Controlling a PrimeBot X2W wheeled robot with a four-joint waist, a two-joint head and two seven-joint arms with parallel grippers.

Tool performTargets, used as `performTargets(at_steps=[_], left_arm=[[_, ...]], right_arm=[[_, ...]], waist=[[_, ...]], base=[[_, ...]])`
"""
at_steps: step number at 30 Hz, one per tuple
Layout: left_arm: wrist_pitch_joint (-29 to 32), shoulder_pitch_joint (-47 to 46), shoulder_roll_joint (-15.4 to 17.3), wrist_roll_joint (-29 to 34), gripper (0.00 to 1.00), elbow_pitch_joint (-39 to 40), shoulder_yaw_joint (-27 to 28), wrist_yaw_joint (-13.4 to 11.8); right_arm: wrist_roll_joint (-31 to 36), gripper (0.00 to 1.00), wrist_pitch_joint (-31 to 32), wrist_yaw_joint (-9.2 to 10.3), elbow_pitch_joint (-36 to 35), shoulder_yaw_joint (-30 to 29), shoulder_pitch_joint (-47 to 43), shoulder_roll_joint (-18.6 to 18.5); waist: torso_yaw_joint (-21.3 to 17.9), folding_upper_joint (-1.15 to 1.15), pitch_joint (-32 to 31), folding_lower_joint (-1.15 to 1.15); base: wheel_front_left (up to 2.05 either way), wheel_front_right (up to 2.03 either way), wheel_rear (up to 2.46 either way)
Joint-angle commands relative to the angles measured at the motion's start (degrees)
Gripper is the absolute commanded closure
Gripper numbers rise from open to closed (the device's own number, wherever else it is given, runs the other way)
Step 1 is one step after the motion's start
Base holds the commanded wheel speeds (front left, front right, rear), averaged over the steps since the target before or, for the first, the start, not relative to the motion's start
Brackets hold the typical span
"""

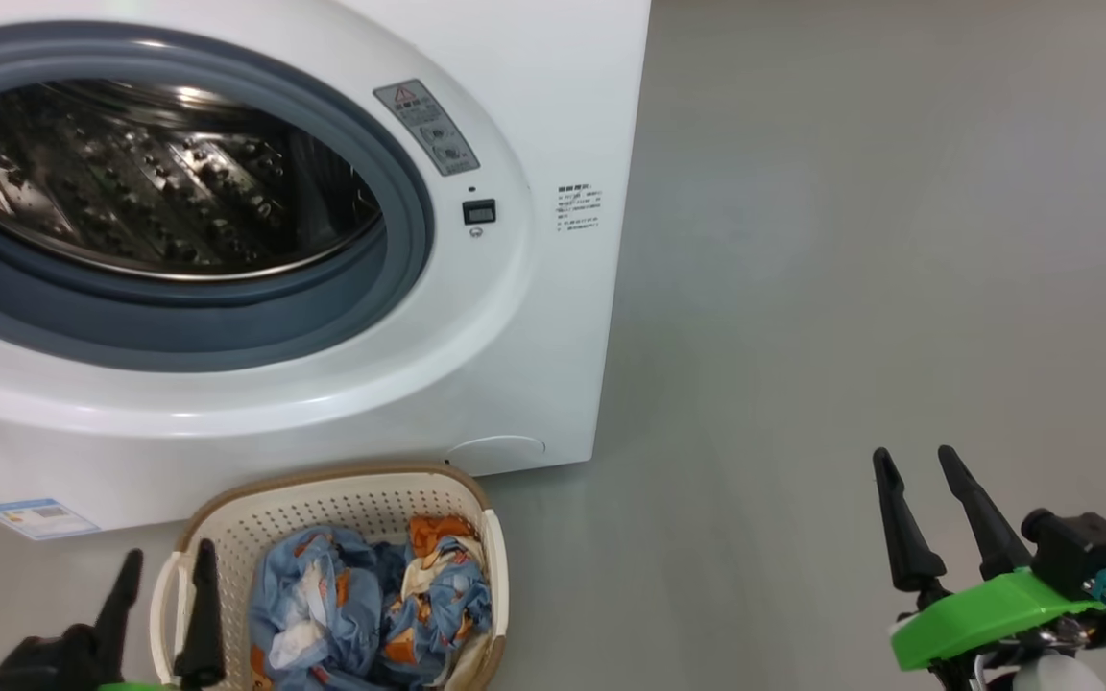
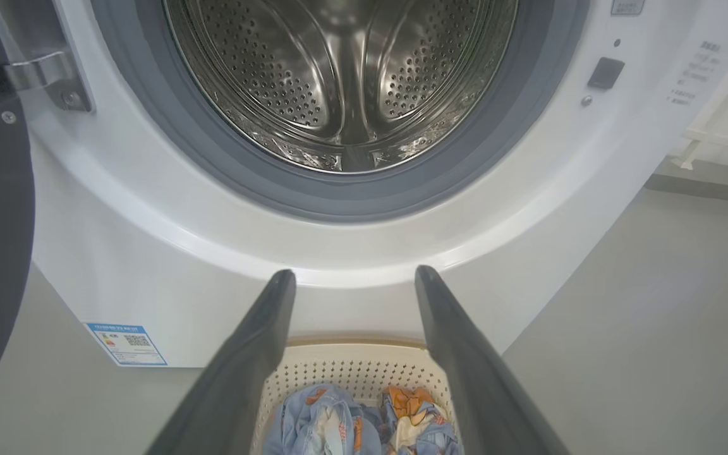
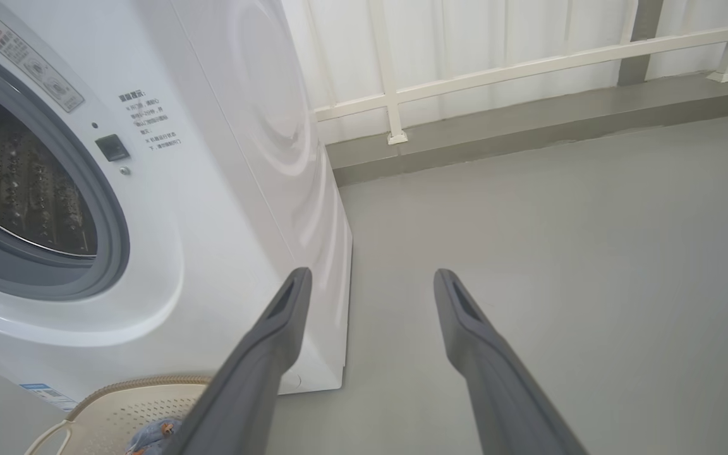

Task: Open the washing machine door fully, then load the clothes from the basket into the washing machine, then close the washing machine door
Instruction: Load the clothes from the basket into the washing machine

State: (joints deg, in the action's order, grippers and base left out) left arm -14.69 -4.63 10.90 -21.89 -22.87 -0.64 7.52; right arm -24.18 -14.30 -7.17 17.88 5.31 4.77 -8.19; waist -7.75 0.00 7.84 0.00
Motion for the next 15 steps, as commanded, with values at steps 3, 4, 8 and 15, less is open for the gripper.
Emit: performTargets(at_steps=[3,4,8,15], left_arm=[[-0.3,-3.39,0.38,0.71,0.0,-3.06,0.76,-0.03],[-0.3,-3.81,0.32,1.24,0.0,-4.59,0.15,-0.03],[-0.31,-6.3,-0.14,1.22,0.0,-10.53,-2.47,-0.03],[-0.31,-13.72,0.75,-0.18,0.0,-22.2,-6.76,-0.03]], right_arm=[[0.25,0.0,-0.7,-0.32,-1.54,1.86,3.22,-0.02],[0.27,0.0,-0.7,-0.32,-1.57,2.12,3.54,0.08],[0.43,0.0,-0.7,-0.32,-1.84,2.56,4.93,0.46],[0.93,0.0,-0.7,-0.32,-2.2,3.57,8.28,1.53]], waist=[[0.09,0.0,2.28,0.0],[0.07,0.0,2.88,0.0],[0.07,0.0,5.87,0.0],[-0.12,0.0,12.48,0.0]], base=[[0.0,0.0,0.0],[0.0,0.0,0.0],[0.0,0.0,0.0],[0.0,0.0,0.0]])
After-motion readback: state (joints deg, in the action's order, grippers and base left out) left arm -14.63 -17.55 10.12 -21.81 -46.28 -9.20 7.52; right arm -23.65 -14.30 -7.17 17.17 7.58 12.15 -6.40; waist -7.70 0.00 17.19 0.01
